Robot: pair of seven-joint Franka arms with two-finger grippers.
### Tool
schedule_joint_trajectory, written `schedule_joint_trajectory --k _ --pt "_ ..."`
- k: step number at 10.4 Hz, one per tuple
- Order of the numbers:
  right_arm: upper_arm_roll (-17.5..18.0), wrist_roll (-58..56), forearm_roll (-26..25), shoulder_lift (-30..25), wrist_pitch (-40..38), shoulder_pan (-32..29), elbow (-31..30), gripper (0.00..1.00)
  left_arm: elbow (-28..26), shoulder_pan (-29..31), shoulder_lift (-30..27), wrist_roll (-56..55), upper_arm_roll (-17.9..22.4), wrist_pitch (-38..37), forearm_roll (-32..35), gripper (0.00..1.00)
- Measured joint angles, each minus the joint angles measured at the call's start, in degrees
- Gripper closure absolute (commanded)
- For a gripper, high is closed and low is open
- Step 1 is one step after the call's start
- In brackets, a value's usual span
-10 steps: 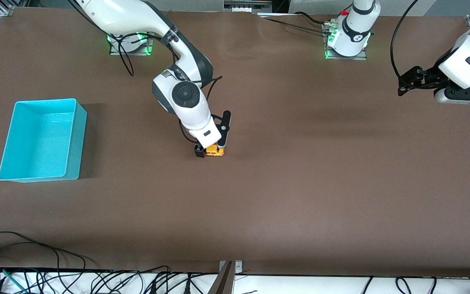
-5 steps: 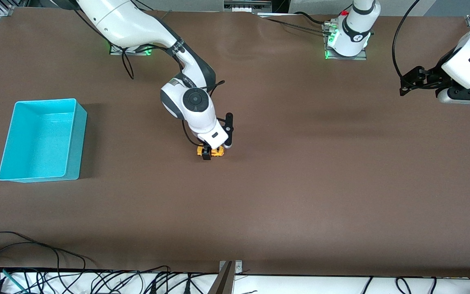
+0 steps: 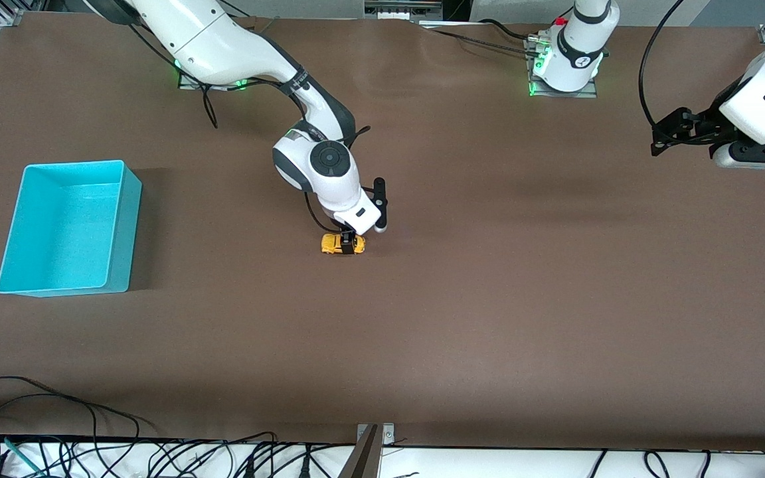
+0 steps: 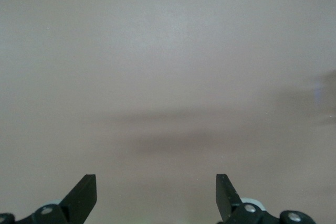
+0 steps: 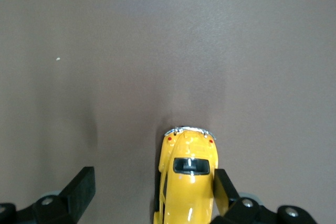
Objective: Wind up and store yellow beetle car
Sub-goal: 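Lower the right gripper and close it around the yellow car, then lift the yellow car off the table with the right gripper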
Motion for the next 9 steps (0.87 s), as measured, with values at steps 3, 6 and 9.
schedule_joint_trajectory --k 3,6,9 --pt "-0.1 0.0 -3.2 0.0 0.6 -0.4 -0.2 0.00 0.1 0.2 0.0 0.0 0.0 0.0 0.0 0.00" --pt "-0.3 0.0 -4.9 0.5 3.3 -0.5 -0.7 0.00 0.1 0.2 0.0 0.0 0.0 0.0 0.0 0.00" --pt "-0.9 0.2 -5.7 2.1 6.3 -0.7 -1.6 0.00 0.1 0.2 0.0 0.0 0.0 0.0 0.0 0.00"
